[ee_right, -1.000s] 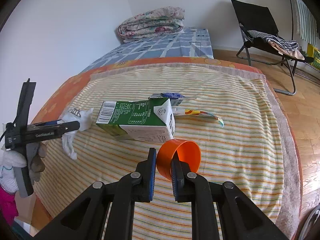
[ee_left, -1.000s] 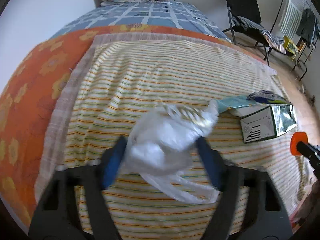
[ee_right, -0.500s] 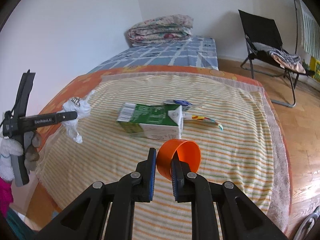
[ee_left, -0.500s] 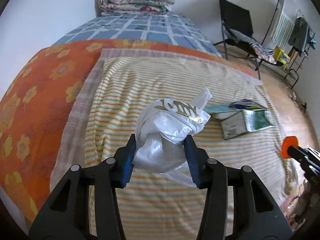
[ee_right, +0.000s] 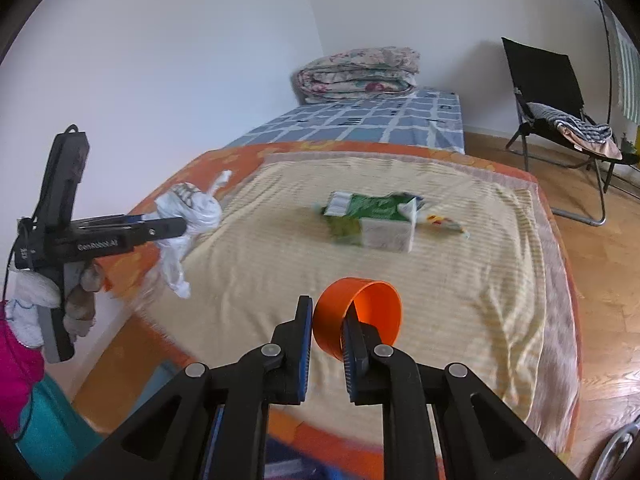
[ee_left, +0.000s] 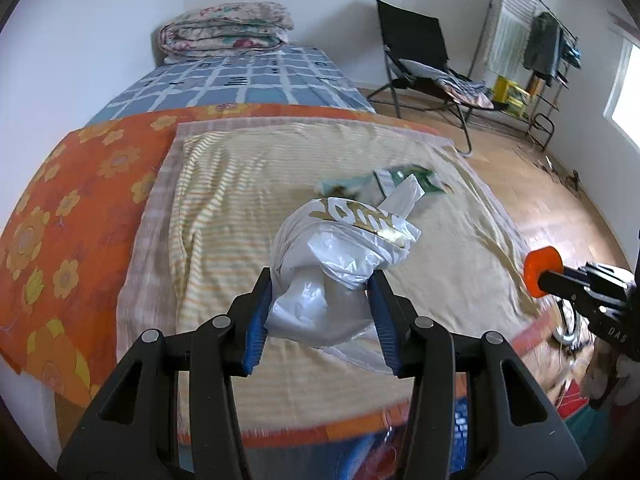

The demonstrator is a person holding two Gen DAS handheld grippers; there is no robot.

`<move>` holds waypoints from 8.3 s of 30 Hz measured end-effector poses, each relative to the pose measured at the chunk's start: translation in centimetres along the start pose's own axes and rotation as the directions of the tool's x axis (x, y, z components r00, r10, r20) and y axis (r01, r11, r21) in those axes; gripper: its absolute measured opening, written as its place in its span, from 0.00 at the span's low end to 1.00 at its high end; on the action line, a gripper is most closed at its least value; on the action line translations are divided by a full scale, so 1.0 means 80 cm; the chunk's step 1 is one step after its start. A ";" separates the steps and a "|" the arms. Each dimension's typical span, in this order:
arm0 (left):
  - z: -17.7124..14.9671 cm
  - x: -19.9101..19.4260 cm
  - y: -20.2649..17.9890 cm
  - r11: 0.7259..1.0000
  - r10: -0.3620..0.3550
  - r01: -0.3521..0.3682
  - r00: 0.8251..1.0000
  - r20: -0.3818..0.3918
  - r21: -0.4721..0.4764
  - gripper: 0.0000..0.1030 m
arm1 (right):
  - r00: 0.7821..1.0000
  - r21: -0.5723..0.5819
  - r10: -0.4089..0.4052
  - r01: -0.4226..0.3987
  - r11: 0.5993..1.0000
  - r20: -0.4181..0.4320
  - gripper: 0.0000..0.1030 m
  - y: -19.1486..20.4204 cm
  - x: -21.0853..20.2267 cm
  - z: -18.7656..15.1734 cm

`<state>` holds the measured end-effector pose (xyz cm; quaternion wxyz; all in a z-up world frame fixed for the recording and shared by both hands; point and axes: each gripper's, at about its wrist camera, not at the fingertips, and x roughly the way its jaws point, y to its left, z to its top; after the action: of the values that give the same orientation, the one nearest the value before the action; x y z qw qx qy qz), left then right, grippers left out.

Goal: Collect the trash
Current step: 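Carry the bag and orange cap to the blue basket and release both, then move both open tools back over the bed toward the milk carton and wrapper, then grasp the green-and-white milk carton with the left tool while the right tool grasps the blue wrapper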

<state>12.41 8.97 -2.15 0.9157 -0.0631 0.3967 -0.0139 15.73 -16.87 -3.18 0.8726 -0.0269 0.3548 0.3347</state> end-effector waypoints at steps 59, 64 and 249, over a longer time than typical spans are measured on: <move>-0.258 0.032 -0.107 0.961 0.019 0.086 0.927 -0.375 0.262 0.61 | 0.937 0.102 0.135 -0.107 0.989 -0.323 0.26 0.049 0.021 -0.225; -0.258 0.033 -0.106 0.961 0.025 0.082 0.926 -0.376 0.265 0.67 | 0.938 0.110 0.127 -0.096 0.989 -0.322 0.39 0.047 0.021 -0.224; 0.018 0.205 -0.184 0.870 -0.078 0.159 0.979 -0.187 0.466 0.79 | 0.993 0.551 0.102 -0.048 0.833 -0.068 0.66 -0.221 0.206 0.128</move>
<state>25.06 -6.69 -11.19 0.8649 0.1421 0.4493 -0.1729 41.23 -18.32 -9.39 0.8123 0.2222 0.4772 0.2512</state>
